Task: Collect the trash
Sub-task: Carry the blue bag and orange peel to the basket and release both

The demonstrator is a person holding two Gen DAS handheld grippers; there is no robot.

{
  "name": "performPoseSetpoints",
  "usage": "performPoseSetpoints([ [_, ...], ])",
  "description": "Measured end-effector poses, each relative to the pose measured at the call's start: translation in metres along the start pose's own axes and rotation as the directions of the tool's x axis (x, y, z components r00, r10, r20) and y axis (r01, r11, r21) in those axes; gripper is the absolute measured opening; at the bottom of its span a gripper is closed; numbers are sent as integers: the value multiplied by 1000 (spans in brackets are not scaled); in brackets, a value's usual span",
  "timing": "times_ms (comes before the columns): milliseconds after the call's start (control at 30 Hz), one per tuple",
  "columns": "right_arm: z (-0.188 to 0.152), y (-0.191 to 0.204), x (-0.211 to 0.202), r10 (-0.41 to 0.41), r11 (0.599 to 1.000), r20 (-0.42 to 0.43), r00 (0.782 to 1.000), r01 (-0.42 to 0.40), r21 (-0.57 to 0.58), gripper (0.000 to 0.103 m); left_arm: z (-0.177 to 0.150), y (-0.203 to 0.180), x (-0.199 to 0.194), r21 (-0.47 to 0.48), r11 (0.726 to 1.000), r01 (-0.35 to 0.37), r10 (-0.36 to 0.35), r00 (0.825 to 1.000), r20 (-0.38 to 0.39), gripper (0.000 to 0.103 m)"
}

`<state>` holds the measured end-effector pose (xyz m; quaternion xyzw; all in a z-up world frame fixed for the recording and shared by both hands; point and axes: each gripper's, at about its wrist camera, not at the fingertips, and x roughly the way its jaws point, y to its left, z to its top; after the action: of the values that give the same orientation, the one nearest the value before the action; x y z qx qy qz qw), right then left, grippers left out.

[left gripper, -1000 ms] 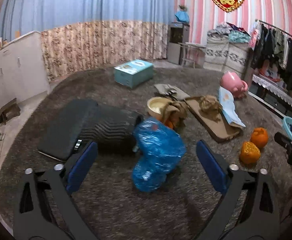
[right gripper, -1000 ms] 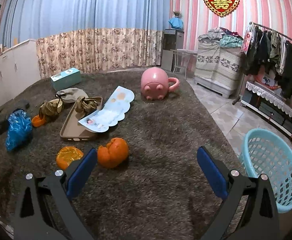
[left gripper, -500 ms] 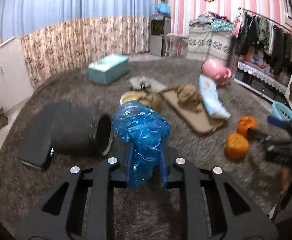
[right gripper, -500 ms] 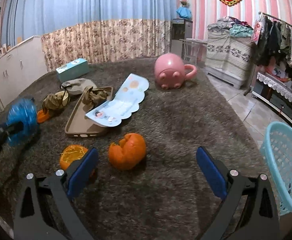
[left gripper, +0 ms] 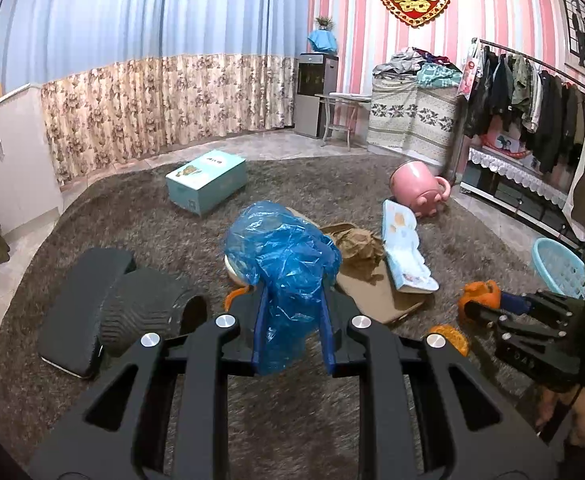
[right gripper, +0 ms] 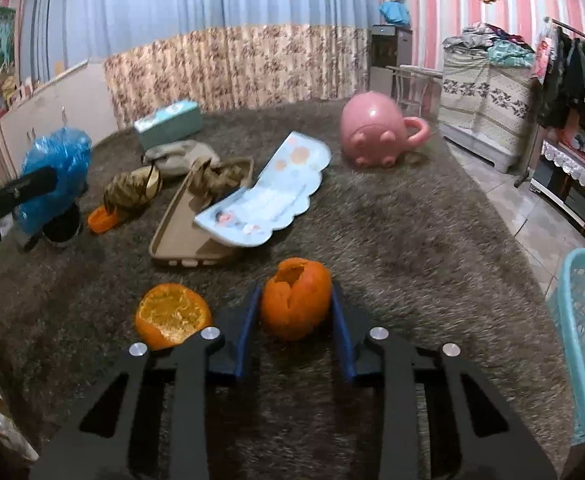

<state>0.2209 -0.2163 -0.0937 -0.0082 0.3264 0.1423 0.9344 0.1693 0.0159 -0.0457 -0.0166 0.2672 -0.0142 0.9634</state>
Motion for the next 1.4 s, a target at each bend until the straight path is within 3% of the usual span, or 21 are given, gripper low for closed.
performPoseSetpoints([
  [233,8,-44,-42,-118,991,91,989,111,79,34,21,-27,-4,17,999,43,-44,998,47,20],
  [467,11,-103,-95,-274,955,158,949,249,161,34,35,-72,-5,54,990,128,-132,988,81,20],
  [667,1,-146,-134,-368,915,186,911,320,244,34,40,-117,-2,96,974,205,-214,972,92,20],
  [1133,-30,-233,-167,-542,792,131,830,451,412,34,27,-242,17,183,905,383,-393,919,18,20],
  [1400,-45,-262,-170,-591,737,71,804,502,453,34,7,-322,44,259,847,465,-468,882,-54,20],
])
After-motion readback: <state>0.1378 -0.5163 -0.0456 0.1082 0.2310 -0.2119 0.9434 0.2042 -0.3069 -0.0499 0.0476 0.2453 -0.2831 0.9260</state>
